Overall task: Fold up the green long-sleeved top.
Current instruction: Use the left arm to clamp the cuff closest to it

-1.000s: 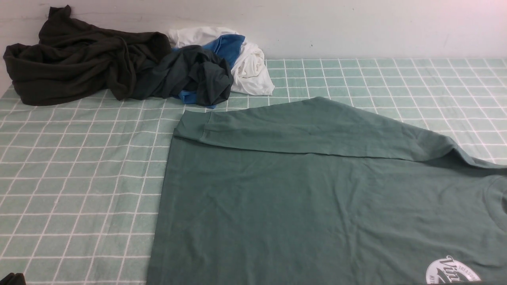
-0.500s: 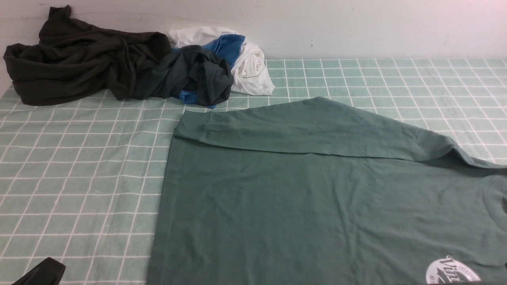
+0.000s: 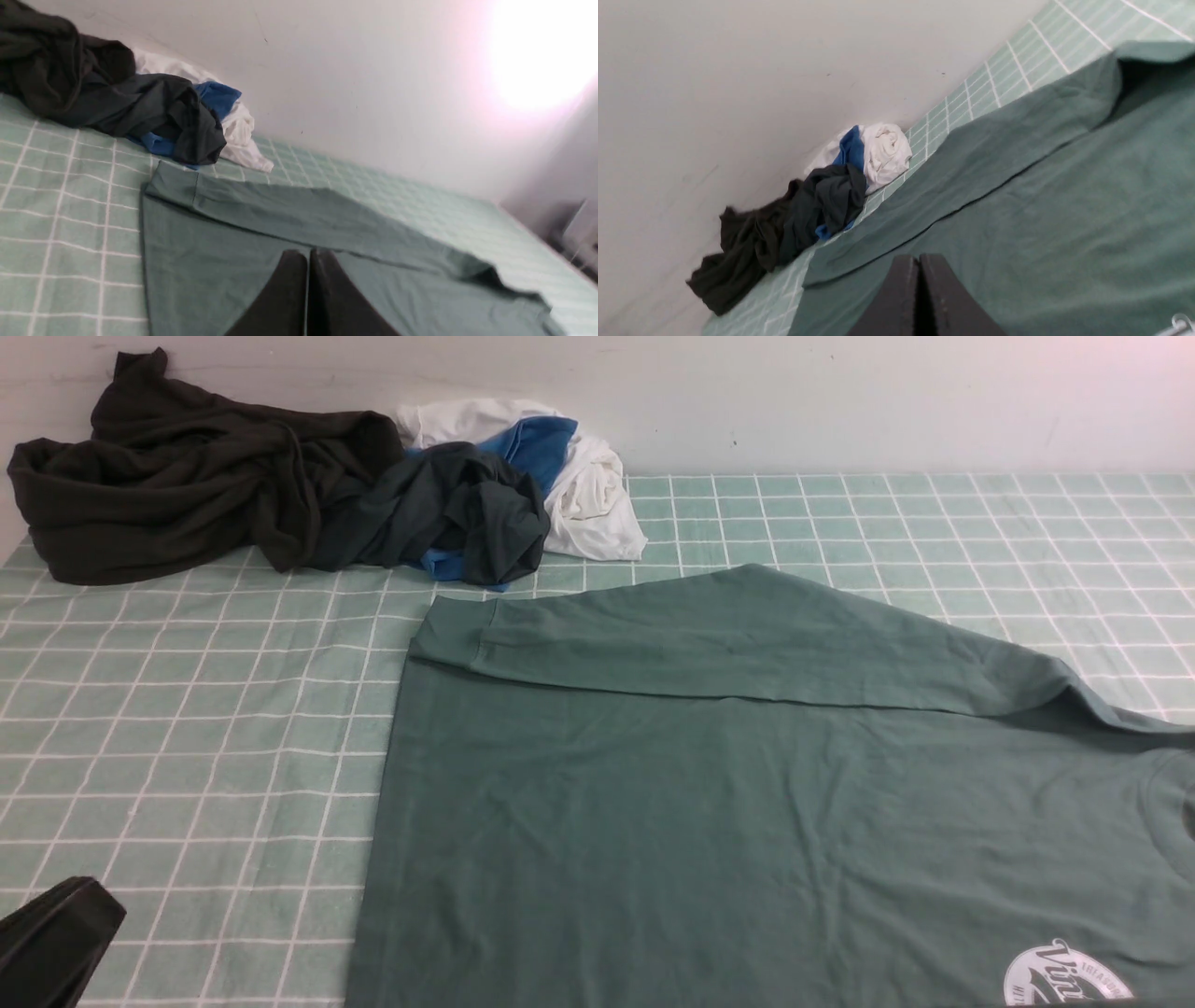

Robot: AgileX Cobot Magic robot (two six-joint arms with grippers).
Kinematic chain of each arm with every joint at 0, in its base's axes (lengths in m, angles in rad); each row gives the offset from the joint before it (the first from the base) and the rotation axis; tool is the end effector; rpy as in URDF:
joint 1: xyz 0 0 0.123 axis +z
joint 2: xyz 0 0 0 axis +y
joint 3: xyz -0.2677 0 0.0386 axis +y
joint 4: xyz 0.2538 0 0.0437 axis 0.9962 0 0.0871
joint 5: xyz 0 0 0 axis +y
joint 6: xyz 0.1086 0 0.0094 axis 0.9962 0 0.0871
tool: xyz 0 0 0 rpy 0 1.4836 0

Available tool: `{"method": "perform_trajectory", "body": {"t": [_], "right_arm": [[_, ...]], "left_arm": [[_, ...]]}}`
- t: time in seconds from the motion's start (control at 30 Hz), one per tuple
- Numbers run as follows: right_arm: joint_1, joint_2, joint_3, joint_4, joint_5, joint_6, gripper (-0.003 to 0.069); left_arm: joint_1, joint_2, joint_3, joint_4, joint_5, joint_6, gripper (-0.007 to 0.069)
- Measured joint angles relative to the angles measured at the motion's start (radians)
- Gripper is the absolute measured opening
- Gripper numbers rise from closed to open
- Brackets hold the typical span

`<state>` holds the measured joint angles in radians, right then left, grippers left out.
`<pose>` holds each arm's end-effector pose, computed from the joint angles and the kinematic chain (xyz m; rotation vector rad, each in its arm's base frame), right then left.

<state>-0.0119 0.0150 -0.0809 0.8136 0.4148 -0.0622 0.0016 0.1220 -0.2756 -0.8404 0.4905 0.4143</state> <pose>0.0868 0.0310 0.2113 0.4030 1.7197 0.7647 0.0847 -0.0382 0.2655 -0.0344 1.6975 -0.5711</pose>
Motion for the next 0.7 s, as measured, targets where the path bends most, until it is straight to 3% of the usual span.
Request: {"method": "perform_trajectory", "body": {"t": [0.03, 0.2, 0.33, 0.43, 0.7], "right_arm": [[0.000, 0.005, -0.009, -0.007, 0.010, -0.008, -0.0014], [0.001, 0.229, -0.286, -0.281, 0.207, -0.122, -0.0014], [0.021, 0.415, -0.485, -0.486, 0.413, -0.142, -0.0014], [0.065, 0.553, -0.580, -0.612, 0.607, -0.144, -0.0014], [0.262, 0.751, -0.597, -0.655, 0.819, -0.166, -0.0014]], "left_arm": [[0.000, 0.012, -0.017, 0.009, 0.009, 0.001, -0.0003], [0.000, 0.360, -0.288, 0.281, 0.329, 0.005, -0.0003], [-0.019, 0.576, -0.489, 0.459, 0.572, 0.074, -0.0003], [-0.118, 0.704, -0.585, 0.554, 0.661, 0.106, -0.0003], [-0.423, 0.979, -0.610, 0.636, 0.668, 0.108, 0.0004]]}}
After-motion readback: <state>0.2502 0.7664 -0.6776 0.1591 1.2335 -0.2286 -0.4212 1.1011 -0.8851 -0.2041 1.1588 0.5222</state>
